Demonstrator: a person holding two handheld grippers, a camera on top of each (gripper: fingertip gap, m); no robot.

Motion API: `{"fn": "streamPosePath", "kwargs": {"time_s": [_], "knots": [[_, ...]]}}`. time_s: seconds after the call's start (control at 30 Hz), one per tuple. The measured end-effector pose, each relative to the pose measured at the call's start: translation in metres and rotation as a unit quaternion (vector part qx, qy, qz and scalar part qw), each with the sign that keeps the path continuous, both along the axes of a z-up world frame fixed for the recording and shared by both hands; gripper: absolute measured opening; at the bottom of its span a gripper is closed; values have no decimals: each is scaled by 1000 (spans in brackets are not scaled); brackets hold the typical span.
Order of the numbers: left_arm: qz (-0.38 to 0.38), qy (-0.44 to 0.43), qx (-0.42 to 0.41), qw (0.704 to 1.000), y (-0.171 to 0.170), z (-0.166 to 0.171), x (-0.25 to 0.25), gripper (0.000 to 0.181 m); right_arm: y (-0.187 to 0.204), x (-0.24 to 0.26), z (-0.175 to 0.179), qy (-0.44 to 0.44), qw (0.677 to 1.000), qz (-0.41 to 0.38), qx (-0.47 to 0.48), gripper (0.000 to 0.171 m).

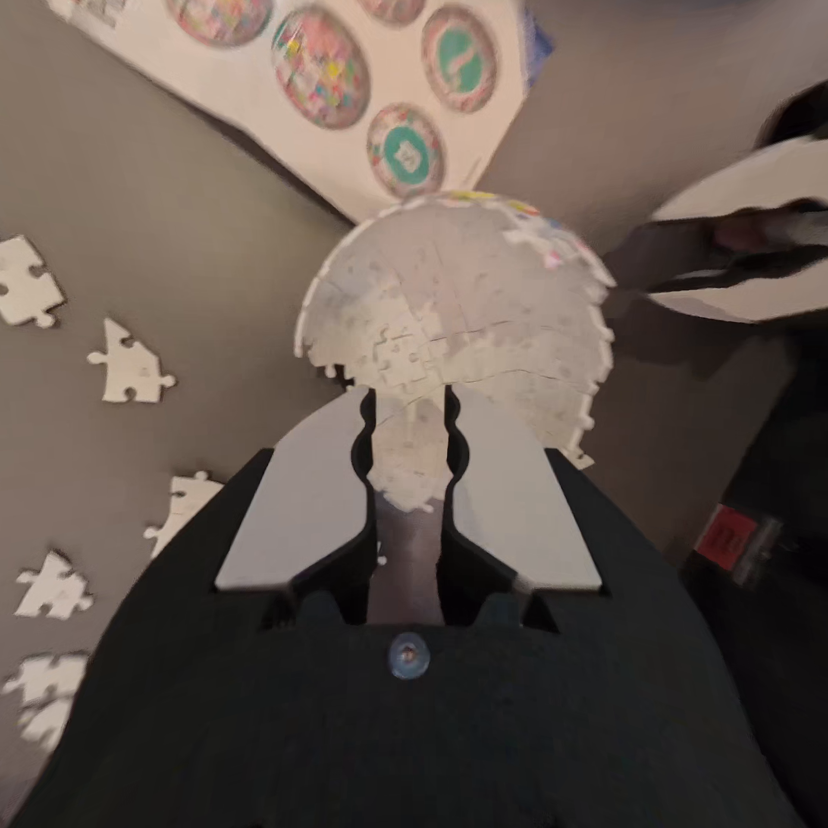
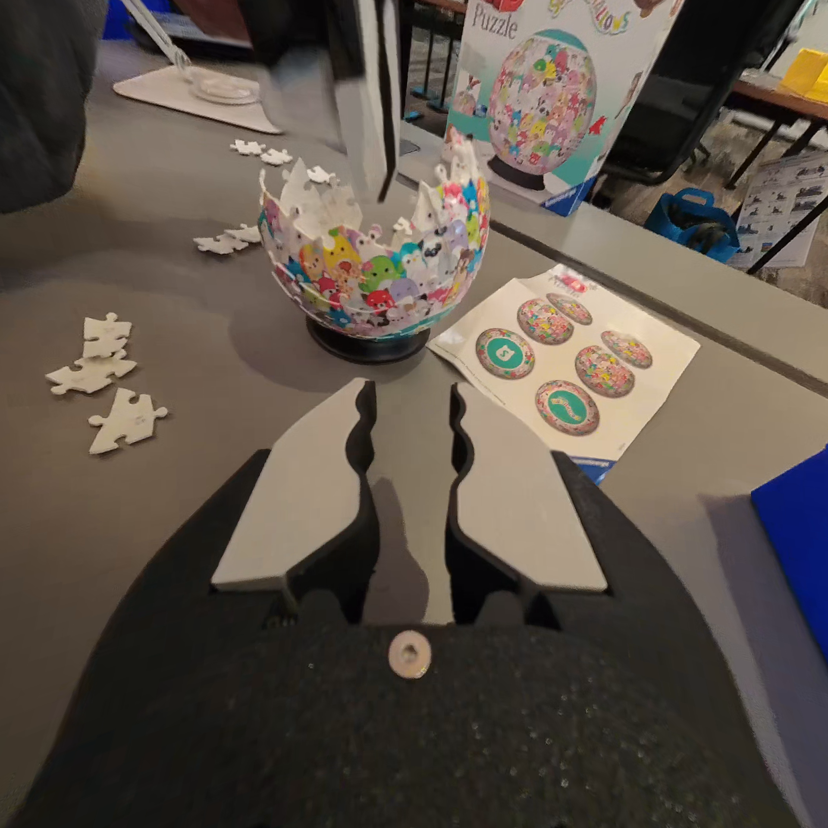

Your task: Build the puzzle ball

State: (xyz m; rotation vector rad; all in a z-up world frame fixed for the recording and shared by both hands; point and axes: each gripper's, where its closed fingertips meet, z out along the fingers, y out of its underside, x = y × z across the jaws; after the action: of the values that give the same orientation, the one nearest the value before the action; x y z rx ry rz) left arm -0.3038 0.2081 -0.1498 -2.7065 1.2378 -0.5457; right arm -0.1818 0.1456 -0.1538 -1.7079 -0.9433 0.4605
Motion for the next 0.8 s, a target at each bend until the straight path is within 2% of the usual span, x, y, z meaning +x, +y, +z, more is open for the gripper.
{"fn": "streamPosePath", "kwargs": {"time_s": [0.13, 0.33, 0.6, 0.63, 0.73, 0.77, 0.8], "knots": [[-21, 85, -45, 995, -8, -19, 8, 28, 0, 9, 20, 28, 997, -1, 66, 34], [-29, 167, -66, 983, -9, -42, 13, 34, -7, 26, 36, 48, 996, 8, 69, 34], [-37, 202, -75, 976, -12, -58, 18, 32, -12, 33, 42, 34, 995, 15, 95, 34], [-39, 204, -76, 975, -13, -59, 19, 73, -13, 32, 43, 35, 995, 17, 96, 34], [-39, 209, -74, 974, -11, -59, 18, 73, -14, 30, 40, 24, 995, 22, 98, 34], [-39, 213, -71, 974, -11, -59, 18, 32, -14, 29, 40, 20, 995, 22, 100, 34], [-41, 216, -70, 973, -11, -60, 16, 33, -14, 29, 39, 19, 994, 22, 101, 34]]}}
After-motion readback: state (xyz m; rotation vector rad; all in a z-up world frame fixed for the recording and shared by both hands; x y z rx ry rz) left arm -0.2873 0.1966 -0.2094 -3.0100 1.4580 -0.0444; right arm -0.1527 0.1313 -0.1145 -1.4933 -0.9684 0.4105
